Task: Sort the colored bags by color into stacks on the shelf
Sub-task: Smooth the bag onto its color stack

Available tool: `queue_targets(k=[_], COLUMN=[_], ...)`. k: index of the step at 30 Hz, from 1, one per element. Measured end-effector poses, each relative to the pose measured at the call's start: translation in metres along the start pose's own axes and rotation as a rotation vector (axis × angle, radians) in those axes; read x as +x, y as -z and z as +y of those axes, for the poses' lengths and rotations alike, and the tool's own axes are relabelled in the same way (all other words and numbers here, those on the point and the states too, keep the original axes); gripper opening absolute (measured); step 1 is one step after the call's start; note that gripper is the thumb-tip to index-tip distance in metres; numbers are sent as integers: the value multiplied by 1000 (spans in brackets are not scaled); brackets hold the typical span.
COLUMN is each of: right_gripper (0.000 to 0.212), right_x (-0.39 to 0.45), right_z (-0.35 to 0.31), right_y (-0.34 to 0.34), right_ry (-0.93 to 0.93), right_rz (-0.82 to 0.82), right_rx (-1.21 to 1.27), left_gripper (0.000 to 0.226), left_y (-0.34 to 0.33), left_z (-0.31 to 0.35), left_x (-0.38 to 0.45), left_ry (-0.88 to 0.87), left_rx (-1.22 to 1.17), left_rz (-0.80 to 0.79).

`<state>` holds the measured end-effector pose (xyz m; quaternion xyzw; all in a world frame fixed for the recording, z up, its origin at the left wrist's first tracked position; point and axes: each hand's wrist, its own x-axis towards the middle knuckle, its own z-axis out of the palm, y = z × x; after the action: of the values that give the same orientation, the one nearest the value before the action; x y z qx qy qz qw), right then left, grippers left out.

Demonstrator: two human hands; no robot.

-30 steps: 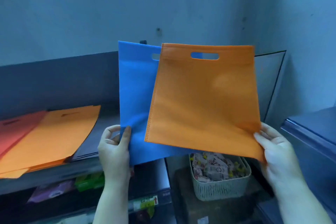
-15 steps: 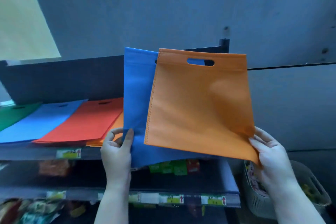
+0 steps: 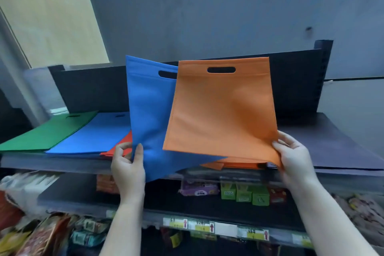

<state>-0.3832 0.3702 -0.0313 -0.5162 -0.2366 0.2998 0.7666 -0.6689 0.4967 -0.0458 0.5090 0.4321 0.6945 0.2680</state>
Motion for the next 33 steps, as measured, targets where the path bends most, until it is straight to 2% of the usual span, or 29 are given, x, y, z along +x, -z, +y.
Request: queue_targets(k=[5,11,16,21,24,26,28,31,33], right_gripper=[27,31,37,33,39,38,31,24,24], right_x=[25,48,52,47,42,35,22,-2,-13], right_z=[7,14,14,18,17,19,21,27,35], right_y=[-24,-30,-20,-18,-28,-45,-72,-124,-160], right_ry=[53,207,202,210,320,447,501,417,328], right_rz=[67,135,71,-37,-84,-166,-316,-514,-622], right_rx=[-152,-693,-1021,-1277,-1535,-1478,-1281,-993,-905], left_gripper=[10,10,9,11,11,11,11,19,19], left_y=[10,19,38,68,92,107,119,130,136], left_z=[-6,-2,6,14,15,15,15,14,10], left_x=[18,26,24,21,26,33,39,52,64], left_ry=[-46,-74,-104,-131,-100,-63,-41,-22,0], left_rx=[136,249,314,318,287,227,177,83,29], left_rz=[-6,-97,-53,50,115,138,159,171,162])
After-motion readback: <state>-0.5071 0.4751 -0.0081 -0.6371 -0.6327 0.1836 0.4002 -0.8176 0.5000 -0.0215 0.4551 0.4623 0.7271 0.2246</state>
